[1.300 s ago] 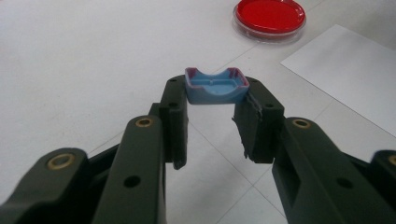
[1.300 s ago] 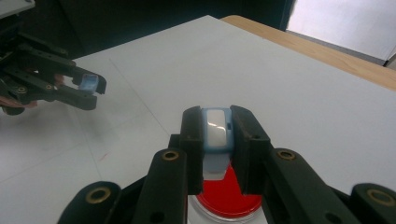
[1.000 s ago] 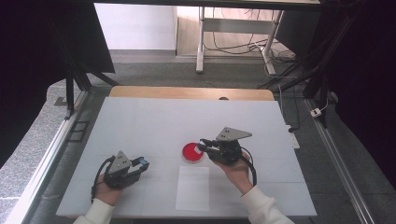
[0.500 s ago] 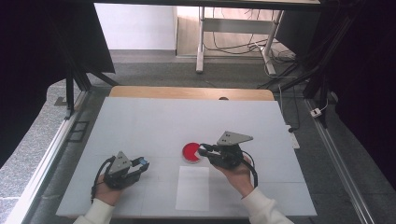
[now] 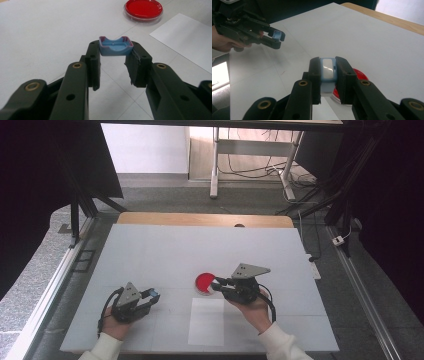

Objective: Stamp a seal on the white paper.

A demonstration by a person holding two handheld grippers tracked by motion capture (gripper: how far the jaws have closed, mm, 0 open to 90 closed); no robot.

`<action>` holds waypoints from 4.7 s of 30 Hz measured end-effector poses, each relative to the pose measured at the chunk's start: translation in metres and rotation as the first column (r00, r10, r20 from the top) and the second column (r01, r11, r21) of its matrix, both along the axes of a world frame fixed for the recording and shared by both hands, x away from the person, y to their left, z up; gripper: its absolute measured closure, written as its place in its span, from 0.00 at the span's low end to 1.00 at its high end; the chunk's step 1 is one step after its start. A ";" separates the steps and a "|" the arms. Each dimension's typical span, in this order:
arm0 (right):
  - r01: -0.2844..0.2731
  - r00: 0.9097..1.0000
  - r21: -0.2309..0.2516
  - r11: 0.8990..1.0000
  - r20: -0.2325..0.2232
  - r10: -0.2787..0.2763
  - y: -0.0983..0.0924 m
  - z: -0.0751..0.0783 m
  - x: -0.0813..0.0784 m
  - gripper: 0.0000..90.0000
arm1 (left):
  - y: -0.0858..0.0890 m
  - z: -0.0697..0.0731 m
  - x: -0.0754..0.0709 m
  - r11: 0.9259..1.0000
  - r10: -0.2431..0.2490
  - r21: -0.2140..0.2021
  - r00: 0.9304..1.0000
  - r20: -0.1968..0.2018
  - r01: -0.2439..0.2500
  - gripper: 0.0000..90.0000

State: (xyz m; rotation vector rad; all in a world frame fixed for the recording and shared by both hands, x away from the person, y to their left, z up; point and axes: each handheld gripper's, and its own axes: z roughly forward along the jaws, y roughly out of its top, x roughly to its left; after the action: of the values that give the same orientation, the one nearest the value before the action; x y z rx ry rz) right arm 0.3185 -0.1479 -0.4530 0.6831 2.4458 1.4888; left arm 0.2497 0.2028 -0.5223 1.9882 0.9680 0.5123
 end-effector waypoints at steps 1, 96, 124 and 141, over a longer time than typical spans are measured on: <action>-0.003 1.000 -0.001 1.000 -0.001 0.003 0.001 0.000 -0.001 0.83 | 0.000 0.000 0.000 1.000 0.000 -0.001 1.000 -0.001 0.000 0.72; -0.137 0.991 -0.241 0.961 -0.046 0.129 0.024 -0.052 -0.034 0.84 | 0.001 -0.001 0.000 1.000 -0.006 0.005 1.000 -0.007 0.006 0.72; -0.121 0.993 -0.256 0.959 -0.032 0.117 0.025 -0.058 -0.038 0.85 | -0.001 -0.001 -0.001 1.000 -0.001 0.007 1.000 -0.006 0.001 0.72; -0.120 0.993 -0.252 0.960 -0.032 0.116 0.024 -0.059 -0.038 0.85 | 0.000 0.000 -0.002 1.000 0.001 0.003 1.000 -0.003 -0.001 0.72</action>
State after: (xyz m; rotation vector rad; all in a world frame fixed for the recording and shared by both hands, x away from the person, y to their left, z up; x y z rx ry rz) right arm 0.2806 -0.1238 -0.5116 0.5084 2.6677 1.1791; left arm 0.2476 0.2025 -0.5223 1.9920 0.9711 0.5121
